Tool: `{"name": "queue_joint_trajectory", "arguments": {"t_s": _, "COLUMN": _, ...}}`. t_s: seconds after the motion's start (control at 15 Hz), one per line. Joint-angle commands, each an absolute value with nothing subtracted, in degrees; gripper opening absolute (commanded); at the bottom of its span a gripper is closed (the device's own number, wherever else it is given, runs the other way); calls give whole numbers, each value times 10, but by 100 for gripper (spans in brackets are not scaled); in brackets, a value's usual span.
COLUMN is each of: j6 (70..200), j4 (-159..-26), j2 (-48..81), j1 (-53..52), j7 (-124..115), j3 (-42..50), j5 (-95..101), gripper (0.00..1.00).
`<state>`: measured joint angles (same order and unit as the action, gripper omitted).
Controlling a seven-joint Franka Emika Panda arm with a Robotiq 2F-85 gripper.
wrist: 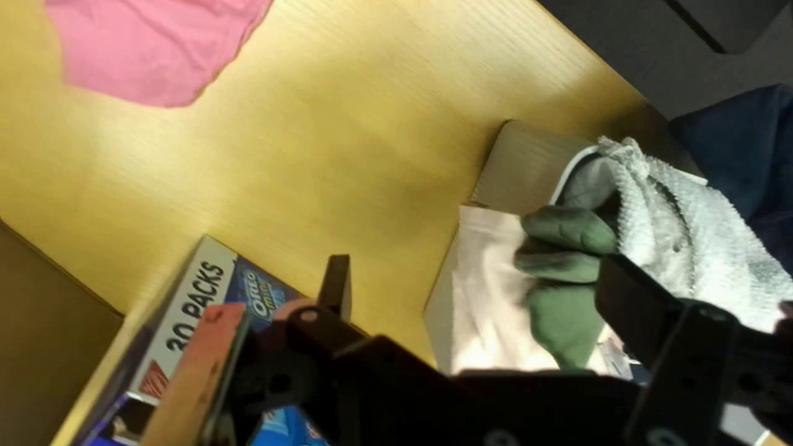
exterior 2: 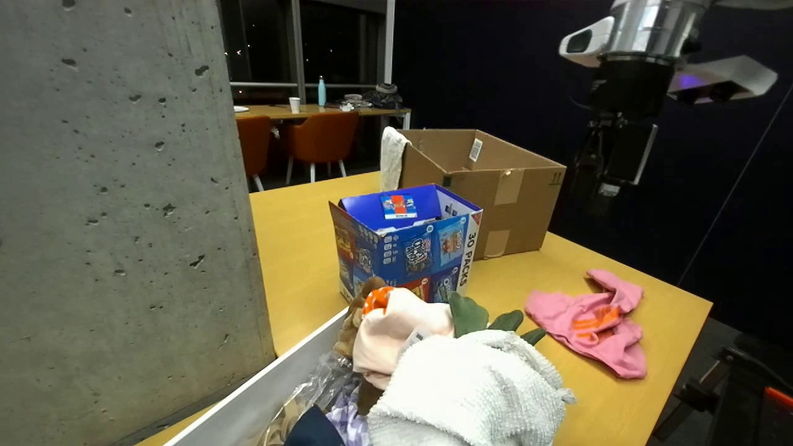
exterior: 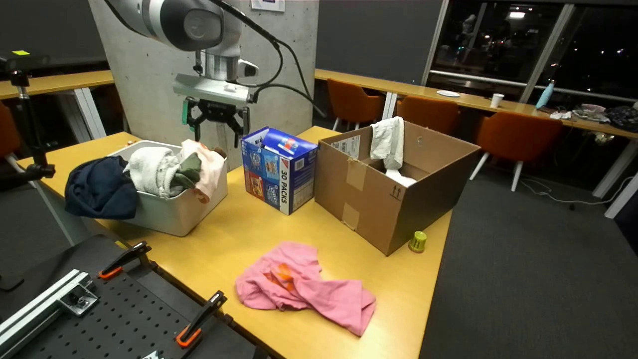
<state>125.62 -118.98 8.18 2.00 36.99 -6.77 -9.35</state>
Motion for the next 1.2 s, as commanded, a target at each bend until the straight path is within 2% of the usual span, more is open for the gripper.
{"name": "queue_joint_trajectory", "arguments": {"t_s": 0.0, "j6": 1339, "j4": -1304, "j2": 30, "j1": 39, "j7": 386, "j3": -38, "j5": -159, "gripper": 100}}
{"name": "queue_joint_trajectory", "arguments": {"t_s": 0.47, "j6": 1415, "j4": -1330, "j2": 110, "j1": 80, "j7": 378, "j3": 11, "j5": -231, "gripper": 100}}
{"name": "queue_joint_trajectory", "arguments": {"t_s": 1.13, "j6": 1419, "j4": -1226, "j2": 272, "j1": 112, "j7": 148, "j3": 44, "j5": -168, "gripper": 100}}
